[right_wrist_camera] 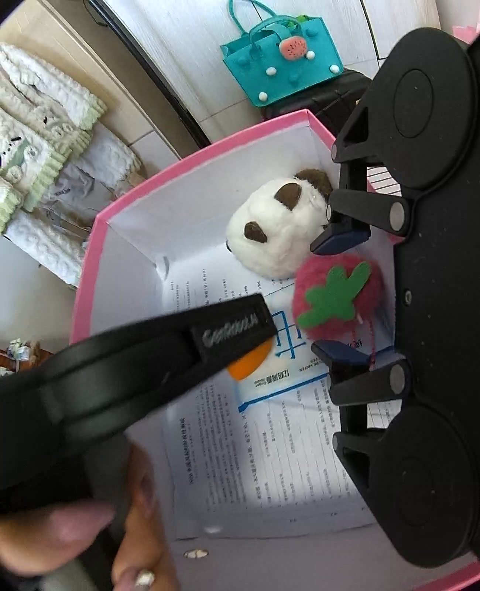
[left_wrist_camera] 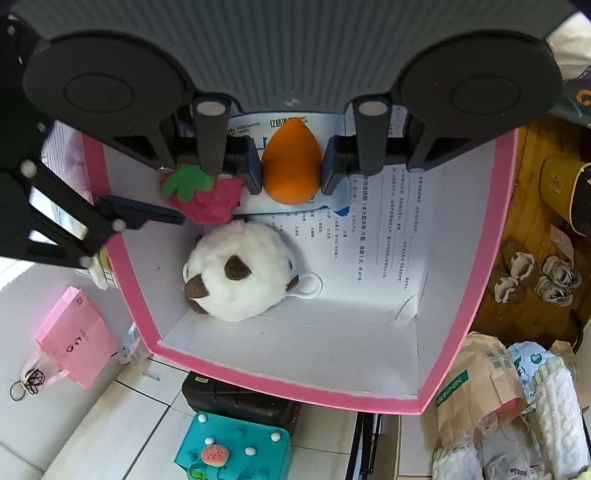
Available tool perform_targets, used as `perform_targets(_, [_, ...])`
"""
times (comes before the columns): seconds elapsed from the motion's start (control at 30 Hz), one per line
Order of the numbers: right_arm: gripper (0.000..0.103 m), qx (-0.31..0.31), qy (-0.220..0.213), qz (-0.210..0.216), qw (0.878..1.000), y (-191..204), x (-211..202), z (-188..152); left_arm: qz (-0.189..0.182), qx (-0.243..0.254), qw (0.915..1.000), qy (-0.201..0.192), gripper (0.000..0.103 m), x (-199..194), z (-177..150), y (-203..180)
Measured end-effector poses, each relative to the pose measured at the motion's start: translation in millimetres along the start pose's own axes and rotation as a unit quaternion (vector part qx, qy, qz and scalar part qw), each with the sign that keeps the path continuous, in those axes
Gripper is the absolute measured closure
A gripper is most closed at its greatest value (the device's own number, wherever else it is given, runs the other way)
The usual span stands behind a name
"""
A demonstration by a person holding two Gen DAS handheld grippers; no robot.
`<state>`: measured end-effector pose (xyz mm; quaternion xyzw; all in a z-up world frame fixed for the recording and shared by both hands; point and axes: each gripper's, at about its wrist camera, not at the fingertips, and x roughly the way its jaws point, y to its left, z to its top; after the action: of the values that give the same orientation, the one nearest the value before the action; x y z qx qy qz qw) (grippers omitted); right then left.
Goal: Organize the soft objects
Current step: 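Open the right gripper over the box while the left gripper releases the orange sponge, then move both tools back toward the lilac plush bear on the table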
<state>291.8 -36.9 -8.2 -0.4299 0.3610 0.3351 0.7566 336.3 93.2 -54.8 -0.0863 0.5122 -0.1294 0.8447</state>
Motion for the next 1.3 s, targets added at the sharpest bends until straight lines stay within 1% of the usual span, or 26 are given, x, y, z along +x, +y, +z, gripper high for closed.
perform_targets(0.17, [0.046,0.036,-0.026,-0.004,0.999,-2,-17,-9,-0.002,-0.007,1.0,-0.003,0.07,5,1,-2])
perform_targets(0.27, [0.046,0.076,-0.048,0.013,0.996,-8,-28,-17,-0.006,-0.008,0.9999,-0.006,0.068,4,0,-4])
perform_targets(0.3, [0.046,0.094,-0.055,0.022,0.994,-10,-32,-20,-0.004,-0.01,0.9999,-0.003,0.065,3,0,-5])
perform_targets(0.33, [0.046,0.112,-0.059,0.03,0.991,-12,-35,-23,-0.003,-0.007,1.0,-0.002,0.06,1,-1,-7])
perform_targets(0.4, [0.045,0.151,-0.073,0.048,0.985,-18,-43,-30,0.0,0.007,0.9999,-0.008,0.059,-6,-4,-12])
perform_targets(0.43, [0.045,0.169,-0.08,0.058,0.981,-21,-45,-33,0.003,0.012,0.9999,-0.011,0.056,-11,-5,-15])
perform_targets(0.5, [0.045,0.204,-0.092,0.079,0.972,-26,-51,-40,0.007,0.016,0.9998,-0.012,0.045,-21,-8,-17])
perform_targets(0.67, [0.045,0.258,-0.118,0.121,0.951,-28,-66,-56,0.031,0.036,0.9985,-0.029,0.041,-50,-20,-23])
perform_targets(0.73, [0.045,0.268,-0.128,0.131,0.946,-26,-74,-61,0.037,0.043,0.9978,-0.035,0.039,-63,-26,-26])
perform_targets(0.8, [0.045,0.271,-0.136,0.133,0.944,-22,-82,-65,0.049,0.054,0.9965,-0.041,0.034,-75,-33,-30])
perform_targets(0.83, [0.045,0.269,-0.14,0.132,0.944,-19,-87,-66,0.055,0.059,0.9959,-0.043,0.03,-80,-36,-33])
perform_targets(0.93, [0.045,0.267,-0.15,0.127,0.944,-18,-99,-69,0.07,0.069,0.9938,-0.051,0.025,-96,-47,-39])
perform_targets(0.97, [0.045,0.265,-0.153,0.124,0.944,-16,-104,-69,0.074,0.071,0.9934,-0.051,0.022,-101,-50,-41])
perform_targets(1.0, [0.045,0.262,-0.158,0.12,0.944,-14,-110,-70,0.078,0.073,0.9929,-0.051,0.017,-107,-53,-43])
perform_targets(1.03, [0.045,0.26,-0.162,0.117,0.945,-12,-117,-71,0.082,0.076,0.9924,-0.052,0.015,-114,-55,-45])
perform_targets(1.1, [0.045,0.255,-0.173,0.111,0.945,-7,-131,-74,0.084,0.087,0.9906,-0.063,0.012,-128,-62,-49])
perform_targets(1.17, [0.045,0.249,-0.18,0.104,0.946,-2,-144,-76,0.088,0.102,0.988,-0.076,0.006,-141,-70,-53])
perform_targets(1.23, [0.045,0.242,-0.186,0.097,0.947,3,-156,-78,0.093,0.116,0.9854,-0.083,0.006,-154,-79,-56])
perform_targets(1.3, [0.045,0.236,-0.191,0.092,0.948,7,-166,-79,0.093,0.128,0.9841,-0.081,0.006,-163,-86,-61])
